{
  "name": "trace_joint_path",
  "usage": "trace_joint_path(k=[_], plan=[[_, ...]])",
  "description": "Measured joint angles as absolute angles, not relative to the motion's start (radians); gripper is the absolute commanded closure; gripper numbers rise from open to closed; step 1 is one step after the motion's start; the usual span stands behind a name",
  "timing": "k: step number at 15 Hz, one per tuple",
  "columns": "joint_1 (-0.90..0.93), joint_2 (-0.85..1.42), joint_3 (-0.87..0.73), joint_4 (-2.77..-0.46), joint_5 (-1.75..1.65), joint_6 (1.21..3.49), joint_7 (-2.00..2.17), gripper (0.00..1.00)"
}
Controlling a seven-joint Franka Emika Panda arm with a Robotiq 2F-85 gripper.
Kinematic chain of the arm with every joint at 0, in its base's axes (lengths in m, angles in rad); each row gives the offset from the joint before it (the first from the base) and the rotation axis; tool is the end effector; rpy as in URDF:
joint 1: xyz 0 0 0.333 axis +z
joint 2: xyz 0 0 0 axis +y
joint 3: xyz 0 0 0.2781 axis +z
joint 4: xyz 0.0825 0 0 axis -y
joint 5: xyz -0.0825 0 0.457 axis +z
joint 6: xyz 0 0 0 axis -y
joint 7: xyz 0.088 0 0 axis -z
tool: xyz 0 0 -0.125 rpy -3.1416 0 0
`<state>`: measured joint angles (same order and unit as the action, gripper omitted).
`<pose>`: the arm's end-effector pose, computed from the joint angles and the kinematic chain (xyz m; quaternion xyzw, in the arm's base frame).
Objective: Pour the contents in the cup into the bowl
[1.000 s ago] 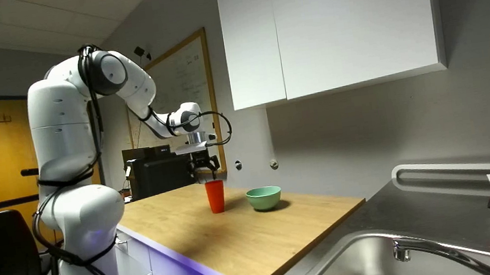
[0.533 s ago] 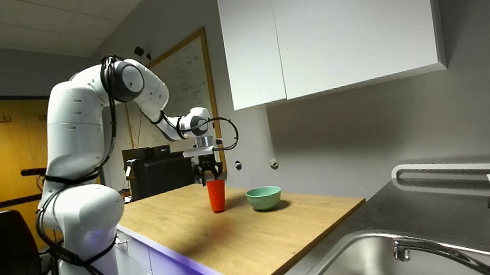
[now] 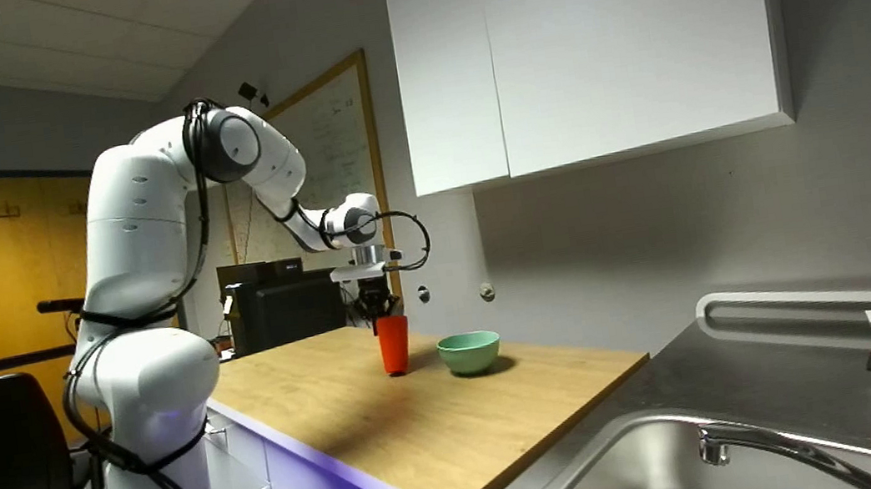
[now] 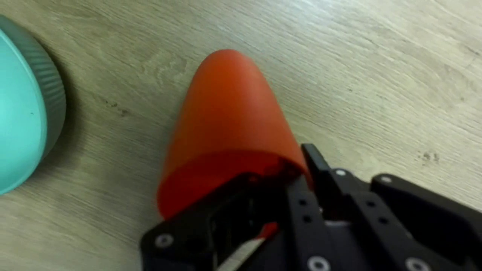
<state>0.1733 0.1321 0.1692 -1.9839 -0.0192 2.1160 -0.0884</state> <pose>0.6033 0.2135 0.3075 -0.9760 -0.2179 -0.0006 0.0030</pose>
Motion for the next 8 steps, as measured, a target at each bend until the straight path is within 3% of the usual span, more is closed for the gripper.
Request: trace_joint_path(k=[8], plan=[[0.148,0.090,0.166,-1.984,0.108,2.121,-0.177,0.98]])
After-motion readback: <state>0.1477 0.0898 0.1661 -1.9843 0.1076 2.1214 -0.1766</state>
